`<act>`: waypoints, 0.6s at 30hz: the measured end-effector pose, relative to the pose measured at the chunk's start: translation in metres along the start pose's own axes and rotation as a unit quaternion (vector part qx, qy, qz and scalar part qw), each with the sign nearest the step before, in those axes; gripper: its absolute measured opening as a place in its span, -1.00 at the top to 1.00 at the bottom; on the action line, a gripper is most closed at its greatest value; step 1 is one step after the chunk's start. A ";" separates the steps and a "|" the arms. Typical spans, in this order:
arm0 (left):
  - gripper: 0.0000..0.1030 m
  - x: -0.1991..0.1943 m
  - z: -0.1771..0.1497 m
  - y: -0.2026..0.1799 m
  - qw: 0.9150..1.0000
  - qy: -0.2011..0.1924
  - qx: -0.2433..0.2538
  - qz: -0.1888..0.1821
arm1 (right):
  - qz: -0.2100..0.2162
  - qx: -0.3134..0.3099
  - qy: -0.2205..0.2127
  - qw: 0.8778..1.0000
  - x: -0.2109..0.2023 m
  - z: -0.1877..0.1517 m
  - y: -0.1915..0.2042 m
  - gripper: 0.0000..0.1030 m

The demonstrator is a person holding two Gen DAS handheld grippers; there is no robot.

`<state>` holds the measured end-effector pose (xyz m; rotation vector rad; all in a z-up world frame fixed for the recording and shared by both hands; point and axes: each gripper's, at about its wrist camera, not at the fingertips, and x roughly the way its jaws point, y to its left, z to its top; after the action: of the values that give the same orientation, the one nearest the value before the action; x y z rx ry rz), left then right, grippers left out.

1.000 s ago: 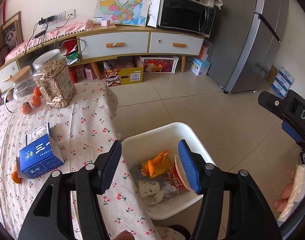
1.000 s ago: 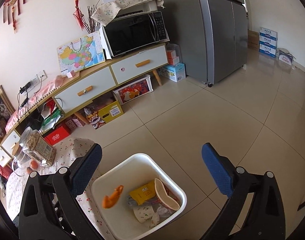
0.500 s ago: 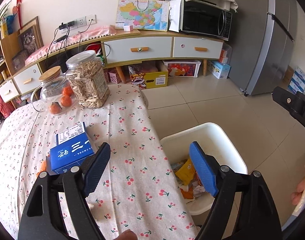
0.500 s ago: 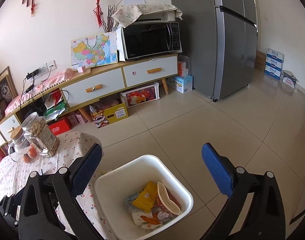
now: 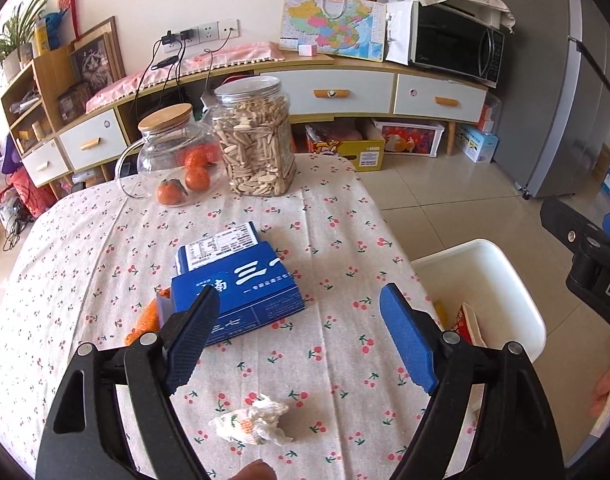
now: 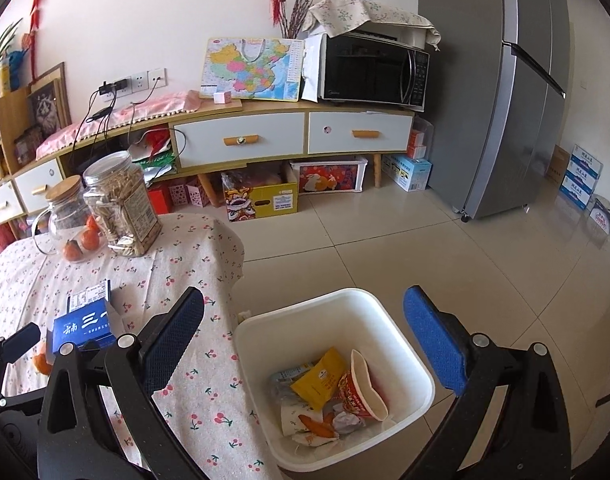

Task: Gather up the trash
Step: 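Return both tools to the table above the remaining trash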

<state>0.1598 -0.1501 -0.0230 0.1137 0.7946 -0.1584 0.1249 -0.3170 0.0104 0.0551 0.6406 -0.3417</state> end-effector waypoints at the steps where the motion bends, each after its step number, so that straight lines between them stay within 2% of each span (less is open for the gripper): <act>1: -0.56 0.002 -0.002 0.008 1.000 0.003 -0.006 0.002 | 0.002 -0.007 0.000 1.000 0.001 0.000 0.006 -0.86; 12: -0.56 0.016 -0.005 0.068 0.998 0.020 -0.061 0.018 | 0.031 -0.074 0.005 0.997 0.006 -0.010 0.071 -0.86; 18: -0.56 0.025 -0.009 0.088 0.997 0.052 -0.054 0.033 | 0.048 -0.099 0.010 0.994 0.007 -0.014 0.094 -0.86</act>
<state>0.1864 -0.0650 -0.0436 0.0463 0.9012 -0.0467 0.1532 -0.2283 -0.0101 -0.1006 0.6875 -0.1842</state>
